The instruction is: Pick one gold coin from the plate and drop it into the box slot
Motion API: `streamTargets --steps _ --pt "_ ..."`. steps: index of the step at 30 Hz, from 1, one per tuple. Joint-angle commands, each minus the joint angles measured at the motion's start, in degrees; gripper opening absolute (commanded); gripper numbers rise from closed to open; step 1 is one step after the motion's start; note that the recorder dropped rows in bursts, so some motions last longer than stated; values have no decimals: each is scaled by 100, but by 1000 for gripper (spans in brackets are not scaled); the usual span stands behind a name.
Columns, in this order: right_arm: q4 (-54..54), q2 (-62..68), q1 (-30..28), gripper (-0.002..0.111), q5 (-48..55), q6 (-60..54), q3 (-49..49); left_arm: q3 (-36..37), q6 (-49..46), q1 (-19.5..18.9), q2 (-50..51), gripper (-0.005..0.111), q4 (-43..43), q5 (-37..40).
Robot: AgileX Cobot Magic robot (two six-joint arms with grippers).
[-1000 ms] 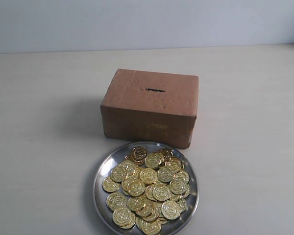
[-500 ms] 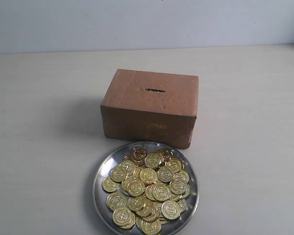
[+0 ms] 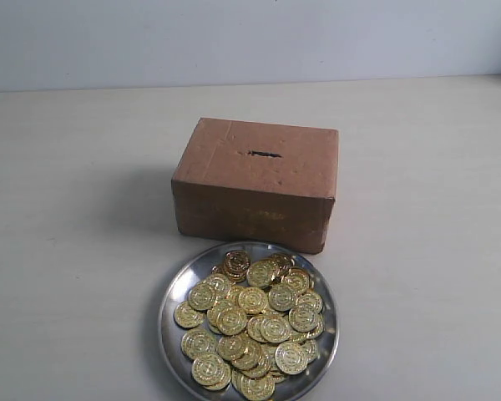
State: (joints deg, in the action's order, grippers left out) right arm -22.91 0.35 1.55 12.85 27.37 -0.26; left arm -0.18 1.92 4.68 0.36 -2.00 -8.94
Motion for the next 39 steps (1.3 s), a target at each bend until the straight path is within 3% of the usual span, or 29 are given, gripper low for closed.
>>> streamTargets --steps 1,8,14,39 --pt "1093 -35 -24 0 300 -1492 26 18 8 -1 -36 0 -57 -6" --pt "1255 -35 -24 0 300 -1625 26 18 8 -1 -36 0 -57 -6" --pt "1880 -35 -24 0 251 -2535 26 18 8 -1 -36 0 -57 -6" --pt "1965 -35 -24 0 251 -2516 26 18 8 -1 -36 0 -57 -6"
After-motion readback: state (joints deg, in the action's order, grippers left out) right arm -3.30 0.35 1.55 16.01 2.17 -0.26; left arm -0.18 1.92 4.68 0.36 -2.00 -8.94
